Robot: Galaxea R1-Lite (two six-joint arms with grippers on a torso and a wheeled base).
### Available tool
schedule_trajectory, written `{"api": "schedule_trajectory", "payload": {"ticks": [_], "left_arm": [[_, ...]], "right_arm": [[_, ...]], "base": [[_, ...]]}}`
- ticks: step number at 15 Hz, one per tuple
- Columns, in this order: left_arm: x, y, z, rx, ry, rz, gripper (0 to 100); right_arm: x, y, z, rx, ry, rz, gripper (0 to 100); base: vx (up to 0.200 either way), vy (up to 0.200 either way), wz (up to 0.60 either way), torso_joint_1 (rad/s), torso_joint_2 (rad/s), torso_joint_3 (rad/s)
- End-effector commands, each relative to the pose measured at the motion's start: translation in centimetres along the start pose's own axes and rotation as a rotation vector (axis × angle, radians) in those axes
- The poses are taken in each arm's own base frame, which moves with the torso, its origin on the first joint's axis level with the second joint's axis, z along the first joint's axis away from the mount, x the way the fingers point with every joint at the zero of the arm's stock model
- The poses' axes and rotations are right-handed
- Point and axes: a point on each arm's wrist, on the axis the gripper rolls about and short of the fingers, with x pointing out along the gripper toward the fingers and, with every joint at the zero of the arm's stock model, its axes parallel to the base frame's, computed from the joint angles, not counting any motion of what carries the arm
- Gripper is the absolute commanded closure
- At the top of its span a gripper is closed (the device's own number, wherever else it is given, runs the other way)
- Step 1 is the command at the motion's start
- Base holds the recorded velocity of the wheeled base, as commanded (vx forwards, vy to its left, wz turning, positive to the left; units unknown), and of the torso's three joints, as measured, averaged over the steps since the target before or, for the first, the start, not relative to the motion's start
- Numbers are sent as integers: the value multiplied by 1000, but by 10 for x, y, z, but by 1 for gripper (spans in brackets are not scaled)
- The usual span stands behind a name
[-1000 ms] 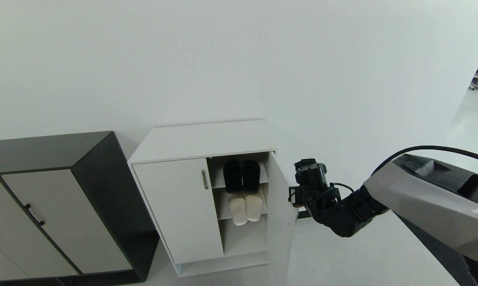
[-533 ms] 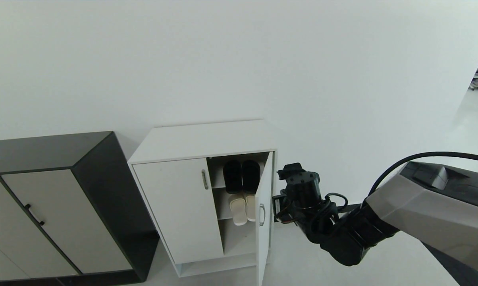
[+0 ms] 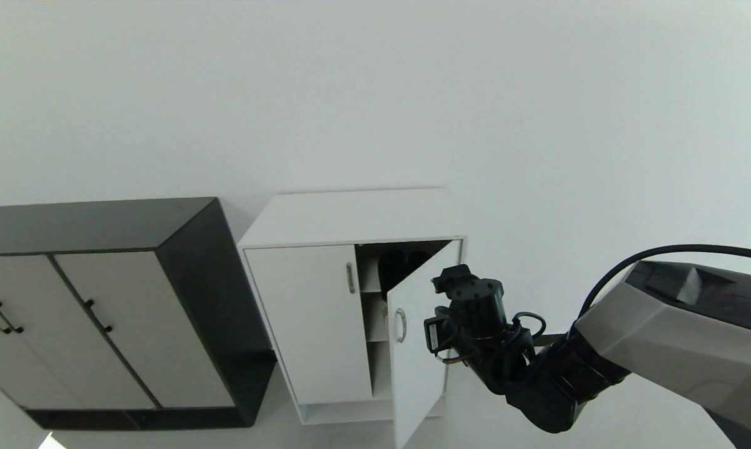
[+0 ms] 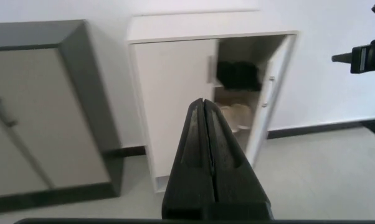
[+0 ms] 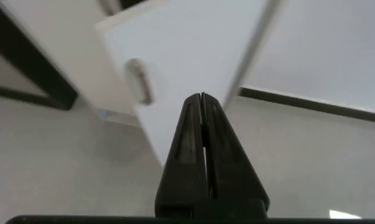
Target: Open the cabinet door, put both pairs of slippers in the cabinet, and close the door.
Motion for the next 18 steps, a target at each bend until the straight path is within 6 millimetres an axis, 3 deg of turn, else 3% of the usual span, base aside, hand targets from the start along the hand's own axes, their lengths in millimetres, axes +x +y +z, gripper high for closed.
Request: {"api": "schedule_trajectory", "payload": {"ticks": [1,5,8,12,18], "left_arm": [[0,0,0,-1,1,0,100],[0,0,0,1,1,0,100],[0,0,0,1,1,0,100],[0,0,0,1,1,-2,100],[0,0,0,1,1,-2,100]], "right_arm": [[-1,-1,-5,-3,-1,24,100],[2,-6,-15,-3,5,22,100],[-2,-25,-17,4,19,-12,100],[-10,-31,-29,-4,51,1,100],[-10,-32,-32,-6,62,6,100]], "base": [[0,0,0,0,0,0],[0,0,0,0,0,0],[0,0,0,0,0,0],[200,0,0,4,2,2],[200,0,0,0,4,4]]}}
